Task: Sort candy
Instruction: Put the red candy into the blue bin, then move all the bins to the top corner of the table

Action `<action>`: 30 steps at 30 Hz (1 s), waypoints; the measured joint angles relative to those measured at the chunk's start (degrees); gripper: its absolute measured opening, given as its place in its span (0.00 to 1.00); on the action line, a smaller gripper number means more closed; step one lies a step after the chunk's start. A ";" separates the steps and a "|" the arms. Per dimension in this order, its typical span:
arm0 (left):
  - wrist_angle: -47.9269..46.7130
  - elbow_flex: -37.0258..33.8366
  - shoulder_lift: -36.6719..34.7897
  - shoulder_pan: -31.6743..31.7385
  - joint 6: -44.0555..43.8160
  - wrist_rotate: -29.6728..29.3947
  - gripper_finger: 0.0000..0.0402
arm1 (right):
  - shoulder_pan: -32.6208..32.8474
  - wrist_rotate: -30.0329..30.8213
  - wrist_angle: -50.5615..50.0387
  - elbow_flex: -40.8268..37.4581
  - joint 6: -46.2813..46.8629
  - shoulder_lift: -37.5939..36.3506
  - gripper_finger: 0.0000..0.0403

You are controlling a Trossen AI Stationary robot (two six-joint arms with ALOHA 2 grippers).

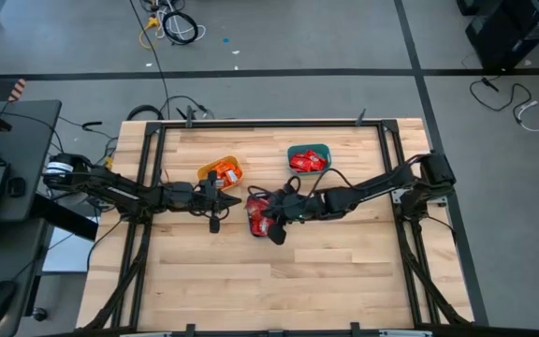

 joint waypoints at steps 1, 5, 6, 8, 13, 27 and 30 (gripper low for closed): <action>-0.02 0.00 0.00 0.02 -0.02 0.00 0.01 | -0.13 -0.06 0.75 -1.03 0.56 0.19 0.00; 0.13 -0.01 -0.02 0.01 -0.04 0.01 0.01 | -0.51 1.65 3.52 -3.26 1.10 0.61 0.00; 0.17 0.00 -0.01 0.01 -0.05 0.00 0.01 | -0.60 2.78 3.45 -3.64 1.08 0.57 0.00; 0.15 0.00 -0.02 0.00 -0.05 -0.01 0.01 | -1.04 3.74 3.20 -4.70 1.05 0.57 0.00; 0.11 0.00 -0.02 0.02 -0.09 -0.34 0.01 | -1.66 3.80 2.59 -6.14 0.66 0.63 0.02; -2.63 1.69 0.00 -0.07 1.27 1.08 0.01 | -1.57 1.71 -5.60 -2.46 -6.74 -0.57 0.53; -7.93 4.77 -0.02 -0.54 2.55 3.04 0.01 | -1.36 -0.08 -10.65 0.46 -10.42 -1.20 0.63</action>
